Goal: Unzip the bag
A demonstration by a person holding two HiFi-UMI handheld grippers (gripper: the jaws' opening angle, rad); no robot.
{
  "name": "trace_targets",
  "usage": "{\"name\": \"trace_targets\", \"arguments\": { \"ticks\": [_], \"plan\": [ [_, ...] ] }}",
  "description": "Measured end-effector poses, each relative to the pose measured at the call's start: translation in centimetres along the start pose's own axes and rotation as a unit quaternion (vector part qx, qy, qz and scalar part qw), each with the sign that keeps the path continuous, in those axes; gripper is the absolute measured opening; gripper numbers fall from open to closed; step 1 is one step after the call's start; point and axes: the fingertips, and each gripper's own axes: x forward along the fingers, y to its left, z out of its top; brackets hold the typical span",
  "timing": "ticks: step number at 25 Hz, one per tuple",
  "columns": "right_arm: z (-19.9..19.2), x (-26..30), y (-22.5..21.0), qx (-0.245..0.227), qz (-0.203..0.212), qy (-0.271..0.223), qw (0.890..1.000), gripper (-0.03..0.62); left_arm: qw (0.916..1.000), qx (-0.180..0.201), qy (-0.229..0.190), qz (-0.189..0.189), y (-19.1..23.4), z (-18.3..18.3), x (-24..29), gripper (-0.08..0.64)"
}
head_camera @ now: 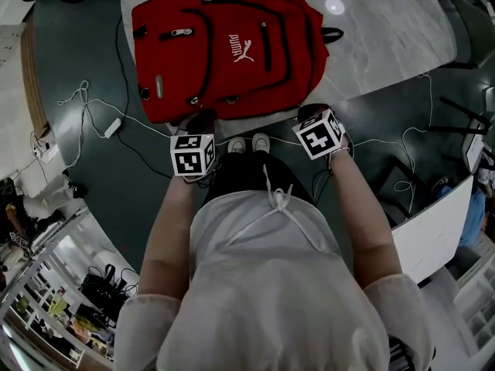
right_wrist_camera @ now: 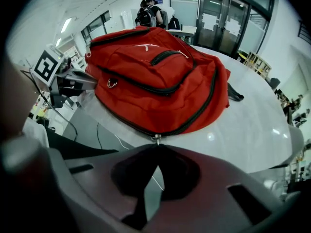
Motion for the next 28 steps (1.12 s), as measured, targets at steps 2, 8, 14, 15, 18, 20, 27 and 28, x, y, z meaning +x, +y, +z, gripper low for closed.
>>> {"name": "trace_targets", "arguments": {
  "ticks": [2,8,14,15,18,20,27,28],
  "plan": [
    [-0.4,-0.1,-1.0,0.004,-0.007,0.001,1.000,0.028,1.0000,0.000,0.001,-0.001,0.0,0.0,0.0,0.031],
    [-0.5,-0.3,-2.7,0.031,-0.008,0.000,0.999,0.028,1.0000,0.002,0.003,-0.004,-0.1,0.0,0.1,0.031],
    [-0.5,0.0,-4.2,0.074,-0.014,-0.005,0.997,0.028,0.9999,0.006,0.002,-0.009,-0.2,0.0,0.1,0.031],
    [-0.6,0.1,-4.1,0.089,-0.009,-0.008,0.996,0.028,0.9999,0.007,0.001,-0.008,-0.2,0.0,0.1,0.031],
    [-0.8,0.4,-3.8,0.113,-0.014,-0.024,0.993,0.029,0.9999,0.013,-0.003,-0.007,-0.1,0.0,0.1,0.031],
    [-0.6,0.0,-3.9,0.099,-0.043,-0.036,0.993,0.031,0.9999,0.015,-0.003,-0.007,-0.1,0.0,0.1,0.031],
    [0.2,-0.9,-3.3,0.110,-0.103,-0.090,0.984,0.087,0.9995,0.029,0.009,-0.003,-0.3,-0.3,0.2,0.031],
    [0.4,-1.2,-3.0,0.123,-0.099,-0.102,0.982,0.089,0.9993,0.033,0.016,-0.005,-0.4,-0.5,0.0,0.031]
  ]
}}
